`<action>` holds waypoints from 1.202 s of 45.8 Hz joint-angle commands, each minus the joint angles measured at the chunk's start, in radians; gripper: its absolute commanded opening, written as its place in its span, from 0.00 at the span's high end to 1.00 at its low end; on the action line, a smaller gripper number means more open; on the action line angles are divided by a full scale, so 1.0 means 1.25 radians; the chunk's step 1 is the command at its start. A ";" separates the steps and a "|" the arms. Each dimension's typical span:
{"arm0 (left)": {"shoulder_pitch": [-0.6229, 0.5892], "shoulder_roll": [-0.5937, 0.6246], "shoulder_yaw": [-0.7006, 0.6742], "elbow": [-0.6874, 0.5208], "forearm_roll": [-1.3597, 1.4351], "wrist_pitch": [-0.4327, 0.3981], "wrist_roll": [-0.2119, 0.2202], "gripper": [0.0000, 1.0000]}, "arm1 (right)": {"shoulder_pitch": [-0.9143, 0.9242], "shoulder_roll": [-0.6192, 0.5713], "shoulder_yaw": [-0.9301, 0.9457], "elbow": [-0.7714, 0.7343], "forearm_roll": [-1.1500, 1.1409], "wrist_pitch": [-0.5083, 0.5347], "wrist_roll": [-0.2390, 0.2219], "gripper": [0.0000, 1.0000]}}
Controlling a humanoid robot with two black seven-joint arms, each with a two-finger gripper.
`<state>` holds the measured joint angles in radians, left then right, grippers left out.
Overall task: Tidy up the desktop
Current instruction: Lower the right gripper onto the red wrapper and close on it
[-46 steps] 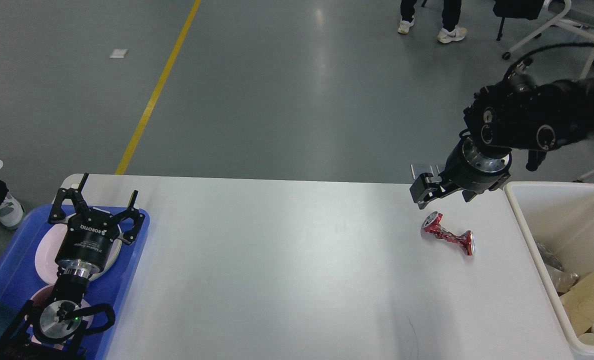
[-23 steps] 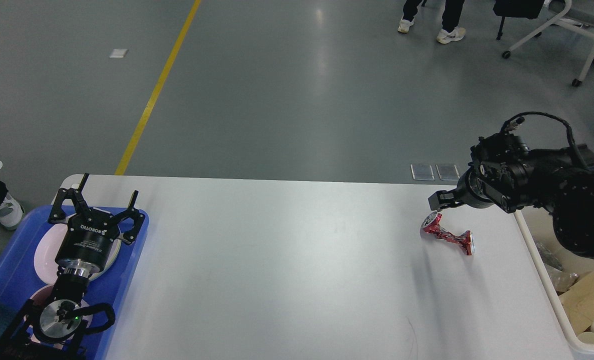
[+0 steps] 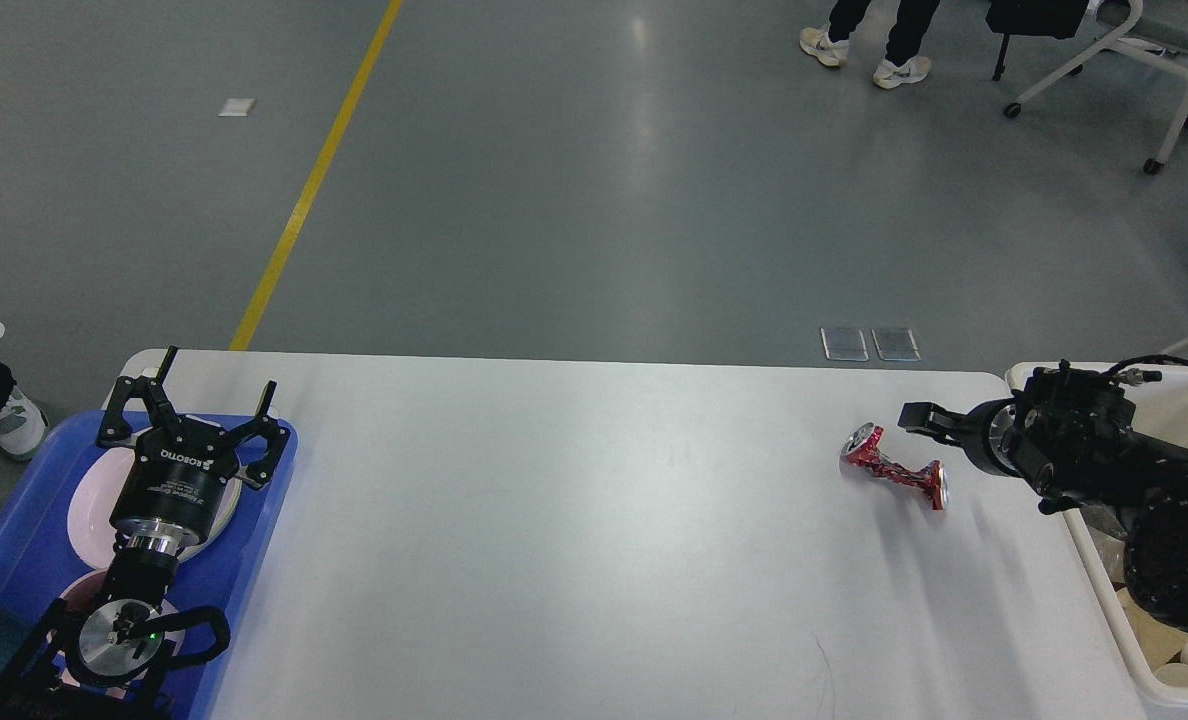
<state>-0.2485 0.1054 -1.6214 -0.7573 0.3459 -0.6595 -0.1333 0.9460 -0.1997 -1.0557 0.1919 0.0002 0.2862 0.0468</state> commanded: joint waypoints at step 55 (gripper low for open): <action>0.000 -0.001 0.000 0.001 -0.001 0.000 0.000 0.04 | -0.038 0.016 0.055 0.026 -0.001 -0.052 -0.063 1.00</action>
<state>-0.2485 0.1051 -1.6214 -0.7573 0.3459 -0.6596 -0.1336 0.8943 -0.1749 -0.9865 0.2077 -0.0010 0.2178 -0.0024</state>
